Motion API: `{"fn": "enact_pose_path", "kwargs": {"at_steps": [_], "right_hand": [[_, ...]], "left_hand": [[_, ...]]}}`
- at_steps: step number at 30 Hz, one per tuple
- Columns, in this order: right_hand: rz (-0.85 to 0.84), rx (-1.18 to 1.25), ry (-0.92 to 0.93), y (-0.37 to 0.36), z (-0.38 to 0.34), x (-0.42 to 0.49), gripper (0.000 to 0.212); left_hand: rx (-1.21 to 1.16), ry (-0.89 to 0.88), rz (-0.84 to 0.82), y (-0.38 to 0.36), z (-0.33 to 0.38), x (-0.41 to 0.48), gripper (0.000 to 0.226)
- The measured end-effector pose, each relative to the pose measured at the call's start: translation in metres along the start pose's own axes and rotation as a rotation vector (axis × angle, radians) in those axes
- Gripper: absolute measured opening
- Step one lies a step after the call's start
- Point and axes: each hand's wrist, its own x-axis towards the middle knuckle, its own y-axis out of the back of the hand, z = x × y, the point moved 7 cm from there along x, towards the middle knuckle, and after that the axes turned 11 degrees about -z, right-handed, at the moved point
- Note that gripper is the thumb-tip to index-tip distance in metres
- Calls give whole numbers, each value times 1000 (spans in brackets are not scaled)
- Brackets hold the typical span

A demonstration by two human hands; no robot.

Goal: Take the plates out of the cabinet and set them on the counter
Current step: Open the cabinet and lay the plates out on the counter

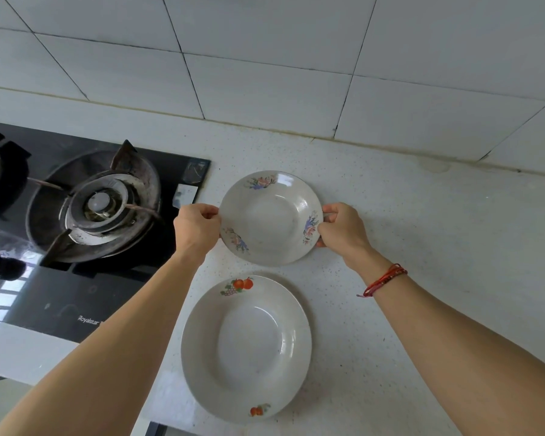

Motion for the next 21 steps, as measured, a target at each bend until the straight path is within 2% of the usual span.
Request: {"fn": "enact_pose_path", "kwargs": {"at_steps": [4, 8, 11, 12, 14, 17, 21], "right_hand": [[-14, -39, -1, 0, 1, 0, 42], [-38, -145, 29, 2, -4, -9, 48], [-55, -268, 79, 3, -12, -23, 52], [-56, -315, 95, 3, -15, -28, 54], [-56, -400, 128, 4, -20, -40, 58], [-48, -500, 171, 6, -24, -59, 61], [1, -645, 225, 12, -29, -91, 61]], "left_hand": [[10, -19, -32, -1, 2, -5, 21], [88, -60, -64, -1, 6, -17, 11], [188, -106, -84, 0, 13, -33, 53], [219, -137, -90, 0, 16, -41, 60], [279, -212, -104, 0, 25, -58, 64], [352, -319, -98, 1, 36, -87, 54], [473, -424, -58, 8, 39, -121, 65]]}}
